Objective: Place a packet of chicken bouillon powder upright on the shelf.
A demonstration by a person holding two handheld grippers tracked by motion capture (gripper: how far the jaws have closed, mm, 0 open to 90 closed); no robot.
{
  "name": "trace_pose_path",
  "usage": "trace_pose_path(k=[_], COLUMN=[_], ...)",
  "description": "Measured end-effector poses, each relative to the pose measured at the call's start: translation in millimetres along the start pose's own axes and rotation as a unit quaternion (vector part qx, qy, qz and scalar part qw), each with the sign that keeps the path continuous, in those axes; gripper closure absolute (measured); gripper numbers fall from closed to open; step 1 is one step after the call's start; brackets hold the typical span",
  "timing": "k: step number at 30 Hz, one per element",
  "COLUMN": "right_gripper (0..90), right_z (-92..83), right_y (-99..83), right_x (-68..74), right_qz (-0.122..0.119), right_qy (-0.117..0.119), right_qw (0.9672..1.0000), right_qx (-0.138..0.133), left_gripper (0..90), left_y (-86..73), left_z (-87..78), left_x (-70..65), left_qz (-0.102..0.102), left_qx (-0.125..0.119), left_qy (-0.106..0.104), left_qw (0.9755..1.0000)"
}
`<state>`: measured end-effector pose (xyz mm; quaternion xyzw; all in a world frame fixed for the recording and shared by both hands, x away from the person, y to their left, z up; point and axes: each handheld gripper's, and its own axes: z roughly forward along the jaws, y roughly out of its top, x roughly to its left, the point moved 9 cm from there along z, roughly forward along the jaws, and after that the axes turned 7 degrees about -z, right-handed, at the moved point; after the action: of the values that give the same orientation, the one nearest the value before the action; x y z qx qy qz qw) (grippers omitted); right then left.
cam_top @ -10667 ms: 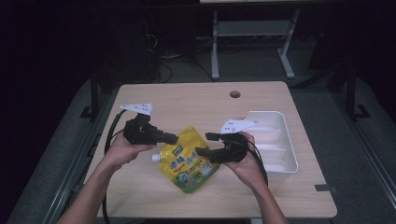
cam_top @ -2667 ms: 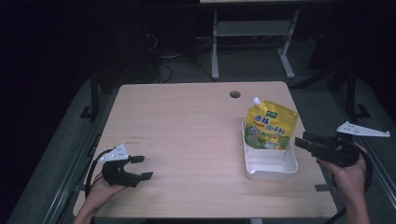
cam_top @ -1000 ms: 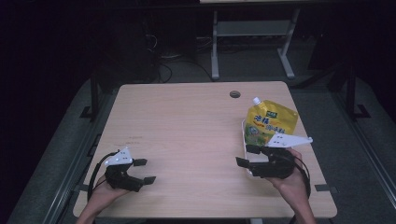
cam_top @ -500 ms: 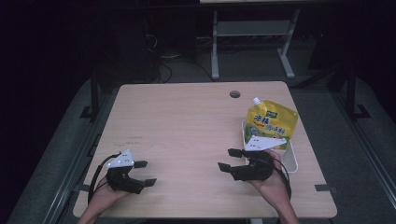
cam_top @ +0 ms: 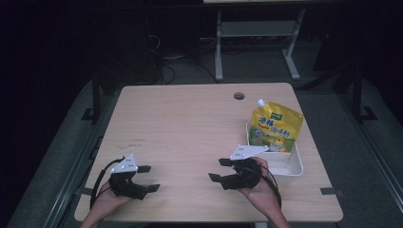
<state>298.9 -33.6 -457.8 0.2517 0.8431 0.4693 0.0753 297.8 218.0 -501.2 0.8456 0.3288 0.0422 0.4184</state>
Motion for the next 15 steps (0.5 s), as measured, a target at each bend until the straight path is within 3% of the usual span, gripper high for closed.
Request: trace_pose_path(k=[4, 15], right_gripper=[33.8, 33.0], right_z=[10.8, 23.7], right_y=[-8.0, -20.3], right_x=[3.4, 9.4], right_qz=[-0.002, -0.006], right_qy=[0.003, -0.004], right_qw=[0.9998, 0.9995], right_qx=[0.017, 0.030], left_gripper=[19.2, 19.0], left_y=[-0.1, 0.5], left_z=[1.1, 3.4], left_x=[-1.3, -3.0], left_qz=[0.002, 0.005], left_qx=[0.000, -0.003], left_qy=[-0.002, -0.003], left_qw=[1.0000, 1.0000])
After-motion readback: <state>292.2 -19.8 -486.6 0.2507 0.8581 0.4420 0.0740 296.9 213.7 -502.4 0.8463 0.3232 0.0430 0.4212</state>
